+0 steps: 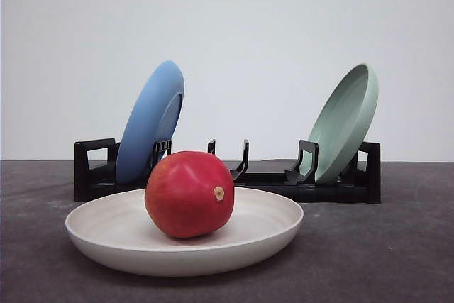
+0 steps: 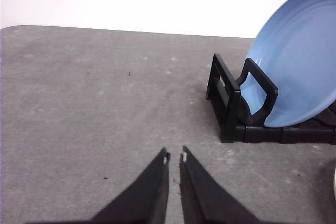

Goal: Place pomegranate in white plate

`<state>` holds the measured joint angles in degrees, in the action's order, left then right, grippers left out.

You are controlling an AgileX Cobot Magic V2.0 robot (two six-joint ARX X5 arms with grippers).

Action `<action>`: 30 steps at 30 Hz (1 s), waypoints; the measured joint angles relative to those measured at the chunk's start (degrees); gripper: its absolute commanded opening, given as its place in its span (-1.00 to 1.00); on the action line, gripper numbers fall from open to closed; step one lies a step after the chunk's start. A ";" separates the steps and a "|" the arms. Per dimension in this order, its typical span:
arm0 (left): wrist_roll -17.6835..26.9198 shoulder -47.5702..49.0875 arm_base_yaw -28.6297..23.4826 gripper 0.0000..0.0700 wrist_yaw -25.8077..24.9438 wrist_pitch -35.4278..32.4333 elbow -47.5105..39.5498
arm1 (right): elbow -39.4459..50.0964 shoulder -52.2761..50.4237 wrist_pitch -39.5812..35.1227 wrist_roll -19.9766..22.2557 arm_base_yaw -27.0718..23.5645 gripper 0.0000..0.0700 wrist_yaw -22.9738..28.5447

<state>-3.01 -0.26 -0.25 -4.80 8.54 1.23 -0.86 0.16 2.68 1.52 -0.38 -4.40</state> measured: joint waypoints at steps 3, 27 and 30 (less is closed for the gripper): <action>0.00 -0.02 0.00 -0.95 0.00 0.00 0.00 | 0.00 0.00 0.00 -0.01 0.00 -0.84 0.00; 0.00 -0.02 0.00 -0.95 0.00 0.00 0.00 | 0.00 0.00 0.00 0.00 0.00 -0.84 0.00; 0.00 0.00 0.00 -0.95 -0.01 0.00 0.00 | 0.00 0.00 0.00 0.00 0.00 -0.84 0.00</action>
<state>-3.01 -0.26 -0.25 -4.81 8.54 1.23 -0.86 0.16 2.68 1.52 -0.38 -4.40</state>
